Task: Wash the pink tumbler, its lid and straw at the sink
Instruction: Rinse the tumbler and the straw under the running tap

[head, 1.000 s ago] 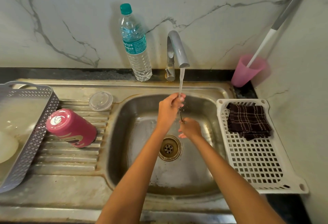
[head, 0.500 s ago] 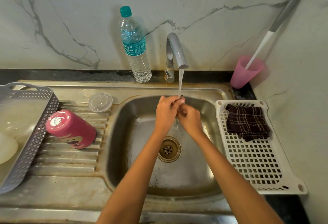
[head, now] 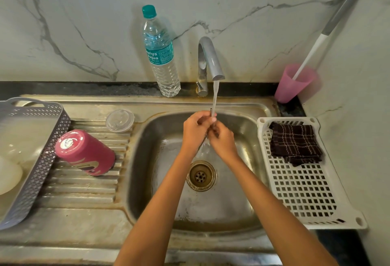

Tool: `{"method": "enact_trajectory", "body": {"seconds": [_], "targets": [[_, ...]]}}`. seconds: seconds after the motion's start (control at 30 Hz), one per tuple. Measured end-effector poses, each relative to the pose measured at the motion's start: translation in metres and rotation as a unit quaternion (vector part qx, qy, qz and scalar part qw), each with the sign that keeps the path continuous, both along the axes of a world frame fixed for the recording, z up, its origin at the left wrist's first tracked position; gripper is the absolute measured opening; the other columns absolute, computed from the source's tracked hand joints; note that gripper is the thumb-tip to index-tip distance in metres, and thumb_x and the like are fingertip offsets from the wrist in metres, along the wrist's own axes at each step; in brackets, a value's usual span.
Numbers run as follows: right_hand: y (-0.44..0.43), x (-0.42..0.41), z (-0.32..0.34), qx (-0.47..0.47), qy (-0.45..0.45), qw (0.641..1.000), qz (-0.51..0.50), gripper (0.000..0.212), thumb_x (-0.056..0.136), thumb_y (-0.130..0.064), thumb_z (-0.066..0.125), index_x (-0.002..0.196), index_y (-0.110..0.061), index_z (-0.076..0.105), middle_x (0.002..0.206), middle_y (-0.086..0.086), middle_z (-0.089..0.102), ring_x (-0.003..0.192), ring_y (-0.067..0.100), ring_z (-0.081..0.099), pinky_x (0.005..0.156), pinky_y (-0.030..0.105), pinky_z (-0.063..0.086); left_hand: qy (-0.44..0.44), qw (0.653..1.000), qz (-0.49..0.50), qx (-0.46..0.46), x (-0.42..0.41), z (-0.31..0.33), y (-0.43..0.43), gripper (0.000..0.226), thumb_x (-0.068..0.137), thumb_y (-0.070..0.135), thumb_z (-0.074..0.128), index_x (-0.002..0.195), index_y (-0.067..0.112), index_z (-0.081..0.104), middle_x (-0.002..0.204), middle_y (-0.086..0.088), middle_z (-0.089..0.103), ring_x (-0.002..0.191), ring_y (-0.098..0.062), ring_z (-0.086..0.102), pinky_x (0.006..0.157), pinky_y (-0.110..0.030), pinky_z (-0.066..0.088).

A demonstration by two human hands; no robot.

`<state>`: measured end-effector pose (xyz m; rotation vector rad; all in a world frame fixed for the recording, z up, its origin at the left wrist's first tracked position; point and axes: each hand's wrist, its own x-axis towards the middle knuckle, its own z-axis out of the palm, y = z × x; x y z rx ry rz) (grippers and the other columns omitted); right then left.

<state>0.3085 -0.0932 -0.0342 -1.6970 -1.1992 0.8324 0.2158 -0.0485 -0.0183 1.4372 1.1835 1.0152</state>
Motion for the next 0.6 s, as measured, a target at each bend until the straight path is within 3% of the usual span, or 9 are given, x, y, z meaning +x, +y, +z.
{"method": "enact_trajectory", "body": {"seconds": [0.07,0.17,0.27,0.4,0.47,0.6], "targets": [[-0.001,-0.001,-0.001,0.003,0.017,1.000,-0.007,0.024,0.097,-0.012,0.052,0.119,-0.014,0.061,0.090,-0.001,0.066,0.077,0.010,0.063,0.062,0.010,0.047,0.007,1.000,0.004,-0.002,0.001,0.001,0.001,0.012,0.085,0.010,0.073,0.096,0.010,0.075,0.084,0.001,0.072,0.071,0.000,0.064,0.064,-0.014,0.051],[-0.002,-0.004,-0.004,0.018,0.002,1.000,-0.002,0.026,0.101,-0.016,0.046,0.125,-0.019,0.056,0.078,-0.005,0.066,0.068,0.012,0.064,0.064,0.027,0.054,0.023,1.000,0.015,-0.005,0.004,0.002,0.002,0.014,0.082,0.014,0.078,0.094,0.008,0.073,0.082,0.003,0.071,0.069,0.000,0.063,0.061,-0.015,0.050],[-0.006,-0.008,-0.010,0.018,-0.017,0.999,0.020,0.021,0.102,-0.014,0.042,0.118,-0.028,0.048,0.070,-0.009,0.060,0.059,0.002,0.058,0.058,0.020,0.049,0.018,0.999,0.035,-0.011,0.004,0.006,0.003,0.015,0.082,0.014,0.077,0.092,0.007,0.070,0.085,0.001,0.070,0.069,0.005,0.062,0.063,-0.012,0.050],[-0.020,-0.009,-0.034,-0.032,-0.094,0.993,0.058,0.016,0.104,-0.027,0.034,0.101,-0.019,0.049,0.070,-0.004,0.058,0.063,0.017,0.059,0.057,0.036,0.046,-0.005,0.997,0.074,0.005,-0.003,0.007,0.007,0.009,0.084,0.013,0.074,0.091,0.010,0.071,0.084,0.003,0.070,0.070,0.006,0.060,0.072,-0.015,0.050],[-0.025,-0.009,-0.041,-0.051,-0.126,0.988,0.075,0.018,0.105,-0.029,0.033,0.098,-0.019,0.046,0.070,-0.006,0.054,0.064,0.018,0.056,0.058,0.032,0.040,0.004,0.997,0.079,0.001,-0.008,0.003,0.008,0.008,0.084,0.015,0.075,0.091,0.011,0.071,0.085,0.003,0.070,0.073,0.004,0.061,0.076,-0.017,0.051],[-0.014,-0.011,-0.025,-0.028,-0.094,0.994,0.054,0.021,0.104,-0.033,0.035,0.110,-0.017,0.048,0.081,-0.003,0.060,0.072,0.016,0.060,0.059,0.034,0.042,0.036,0.998,0.044,-0.022,-0.007,-0.008,0.000,0.010,0.083,0.015,0.076,0.086,0.014,0.067,0.085,0.002,0.070,0.073,0.002,0.060,0.073,-0.012,0.048]]}}
